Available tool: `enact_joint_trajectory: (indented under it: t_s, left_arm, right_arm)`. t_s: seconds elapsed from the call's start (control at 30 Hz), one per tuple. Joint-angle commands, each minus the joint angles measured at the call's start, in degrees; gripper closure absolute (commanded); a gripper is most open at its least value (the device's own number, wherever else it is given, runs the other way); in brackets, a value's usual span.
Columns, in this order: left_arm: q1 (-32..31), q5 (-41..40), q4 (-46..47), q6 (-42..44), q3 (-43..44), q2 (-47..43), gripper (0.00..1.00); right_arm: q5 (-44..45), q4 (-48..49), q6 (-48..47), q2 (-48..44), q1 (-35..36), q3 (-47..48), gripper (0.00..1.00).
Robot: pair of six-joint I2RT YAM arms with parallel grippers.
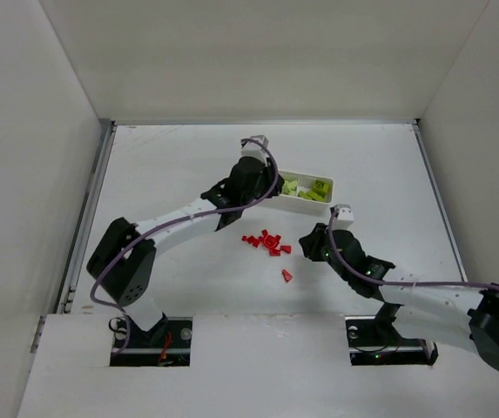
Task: Sort the legos into containers by color
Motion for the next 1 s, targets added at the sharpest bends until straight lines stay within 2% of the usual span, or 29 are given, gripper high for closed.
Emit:
enact_joint_trajectory:
  t_s: [0.0, 0.13, 0.33, 0.47, 0.6, 0.8, 0.97]
  left_arm:
    - [1.4, 0.4, 3.2, -4.1, -8.5, -7.5, 0.73]
    - [1.8, -1.1, 2.4, -4.8, -18.0, -13.5, 0.75]
    - [2.0, -2.9, -1.2, -6.5, -28.2, -19.2, 0.72]
    - [1.6, -2.7, -1.6, -6.7, -31.2, -19.9, 0.66]
    - [0.5, -2.3, -1.9, -6.4, -32.2, -20.7, 0.66]
    - [-3.2, -3.2, -3.2, -5.9, -33.3, -21.8, 0.66]
    - [-3.9, -3.7, -2.3, -6.6, -33.4, -20.4, 0.66]
  right_arm:
    - [0.2, -0.9, -1.2, 4.7, 2.9, 5.1, 0.69]
    - [0.6, -2.1, -1.6, 10.9, 5.9, 7.9, 0.52]
    - [3.1, -3.6, -2.7, 15.5, 7.5, 10.6, 0.42]
    - [3.3, -6.4, -3.0, 17.7, 7.6, 12.5, 0.39]
    - [3.4, -11.6, -1.8, 18.1, 10.3, 13.9, 0.45]
    - [4.2, -18.1, 2.7, 15.0, 17.8, 12.7, 0.36]
    - [3.2, -17.8, 4.0, 16.5, 19.2, 12.1, 0.36]
